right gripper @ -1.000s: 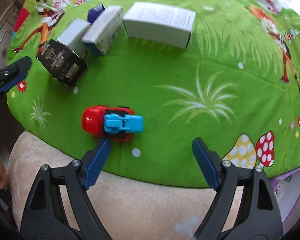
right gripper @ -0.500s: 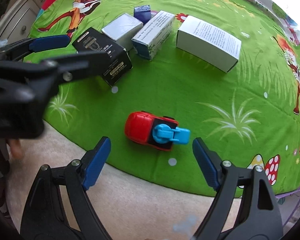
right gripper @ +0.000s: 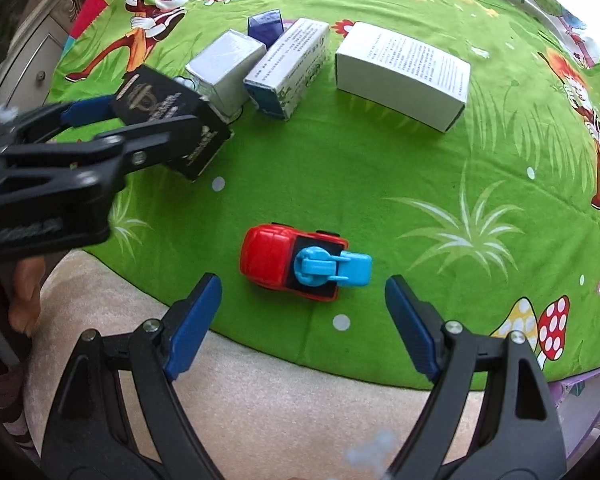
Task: Organize rigid objects
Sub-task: 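Grasp the black DORMI box with the left gripper while the right gripper grasps the red-and-blue toy car, then carry the DORMI box and the toy car over the purple-rimmed box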
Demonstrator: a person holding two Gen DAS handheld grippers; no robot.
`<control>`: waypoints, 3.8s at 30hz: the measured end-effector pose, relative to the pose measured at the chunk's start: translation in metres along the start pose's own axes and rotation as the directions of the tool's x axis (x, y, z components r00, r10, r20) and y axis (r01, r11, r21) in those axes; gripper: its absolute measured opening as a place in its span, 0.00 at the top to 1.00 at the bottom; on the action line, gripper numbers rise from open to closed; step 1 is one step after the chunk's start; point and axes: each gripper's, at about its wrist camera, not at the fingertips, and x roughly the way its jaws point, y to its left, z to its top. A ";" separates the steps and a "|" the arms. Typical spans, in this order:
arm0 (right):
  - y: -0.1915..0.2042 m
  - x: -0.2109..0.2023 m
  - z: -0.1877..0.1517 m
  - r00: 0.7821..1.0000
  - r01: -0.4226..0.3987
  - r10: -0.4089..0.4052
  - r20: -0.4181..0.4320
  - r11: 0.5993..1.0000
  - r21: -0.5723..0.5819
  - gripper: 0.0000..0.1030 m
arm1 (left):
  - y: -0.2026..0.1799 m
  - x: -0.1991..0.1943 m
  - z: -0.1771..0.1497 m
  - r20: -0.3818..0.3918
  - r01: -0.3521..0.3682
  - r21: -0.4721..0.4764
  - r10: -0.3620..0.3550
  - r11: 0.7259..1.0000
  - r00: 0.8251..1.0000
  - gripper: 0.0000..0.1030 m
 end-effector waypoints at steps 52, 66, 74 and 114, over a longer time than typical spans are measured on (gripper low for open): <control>-0.103 -0.073 -0.043 0.980 -0.164 0.115 0.165 0.931 0.325 0.37 | -0.068 -0.061 -0.018 0.108 0.120 -0.011 -0.118 0.993 0.987 0.14; -0.209 -0.107 -0.143 0.981 -0.110 0.009 0.192 0.846 0.522 0.37 | -0.134 -0.062 -0.015 0.074 0.178 0.107 -0.186 0.978 0.980 0.14; -0.270 -0.120 -0.205 0.980 -0.094 -0.041 0.193 0.762 0.641 0.37 | -0.174 -0.068 -0.014 0.059 0.222 0.171 -0.235 0.960 0.970 0.14; -0.301 -0.045 -0.253 0.987 -0.163 0.122 0.109 0.745 0.647 0.36 | -0.304 -0.053 -0.049 -0.100 0.295 0.381 -0.279 0.876 0.955 0.14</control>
